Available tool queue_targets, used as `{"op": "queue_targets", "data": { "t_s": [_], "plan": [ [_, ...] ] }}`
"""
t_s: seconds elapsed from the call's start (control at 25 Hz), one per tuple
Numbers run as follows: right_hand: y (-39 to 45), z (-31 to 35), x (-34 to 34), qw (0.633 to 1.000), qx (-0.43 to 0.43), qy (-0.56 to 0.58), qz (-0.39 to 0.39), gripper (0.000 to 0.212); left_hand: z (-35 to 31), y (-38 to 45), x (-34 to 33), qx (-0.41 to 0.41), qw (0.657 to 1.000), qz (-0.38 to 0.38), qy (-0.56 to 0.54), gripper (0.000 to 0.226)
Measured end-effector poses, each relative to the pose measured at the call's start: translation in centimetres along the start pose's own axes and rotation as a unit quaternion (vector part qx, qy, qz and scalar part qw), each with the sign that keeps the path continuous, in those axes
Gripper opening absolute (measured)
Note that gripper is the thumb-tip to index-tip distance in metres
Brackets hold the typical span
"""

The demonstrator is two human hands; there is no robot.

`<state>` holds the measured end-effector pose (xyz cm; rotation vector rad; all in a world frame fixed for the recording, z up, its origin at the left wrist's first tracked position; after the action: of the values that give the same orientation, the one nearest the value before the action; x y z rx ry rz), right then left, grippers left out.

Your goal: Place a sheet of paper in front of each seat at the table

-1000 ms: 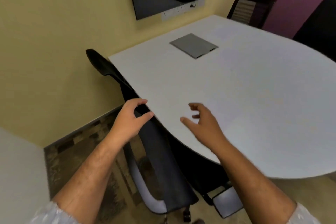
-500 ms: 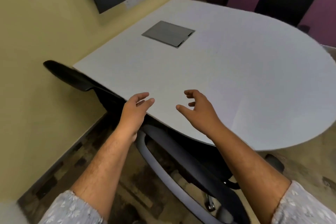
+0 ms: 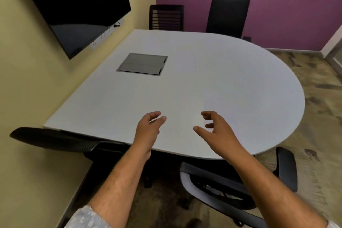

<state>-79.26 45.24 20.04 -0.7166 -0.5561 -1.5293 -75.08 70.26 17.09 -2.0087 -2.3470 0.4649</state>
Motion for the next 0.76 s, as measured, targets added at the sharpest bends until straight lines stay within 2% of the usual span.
{"op": "queue_targets", "data": {
  "t_s": [0.12, 0.32, 0.44, 0.6, 0.76],
  "plan": [
    [2.5, -0.1, -0.7, 0.999, -0.027, 0.023, -0.009, 0.059, 0.2, 2.2, -0.2, 0.013, 1.000, 0.023, 0.010, 0.028],
    [9.9, 1.9, -1.8, 0.996, -0.016, 0.060, -0.058, 0.051, -1.8, 7.1, 2.1, -0.028, 0.988, 0.038, 0.144, 0.030],
    [13.7, 1.9, -1.2, 0.992, -0.015, 0.078, -0.097, 0.045, -4.2, 10.9, 2.6, -0.061, 0.989, 0.022, 0.134, 0.026],
    [18.8, 0.1, 0.0, 0.990, -0.044, 0.073, -0.114, 0.040, -4.3, 16.6, 0.6, -0.041, 0.991, 0.031, 0.123, 0.019],
    [25.6, -2.1, -0.4, 0.991, -0.077, 0.042, -0.106, 0.039, -2.6, 26.9, -3.3, -0.012, 0.987, 0.048, 0.155, 0.015]
  ]
}}
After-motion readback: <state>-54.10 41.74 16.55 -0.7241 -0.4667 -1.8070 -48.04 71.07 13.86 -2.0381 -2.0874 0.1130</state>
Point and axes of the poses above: each hand's wrist, its own y-axis towards the middle knuckle, its own x-axis out of the back of the hand, z = x × y, the point moved 7 cm from there along y, towards the middle knuckle, and after that the axes turned 14 degrees about -y, right-handed, at the moved point
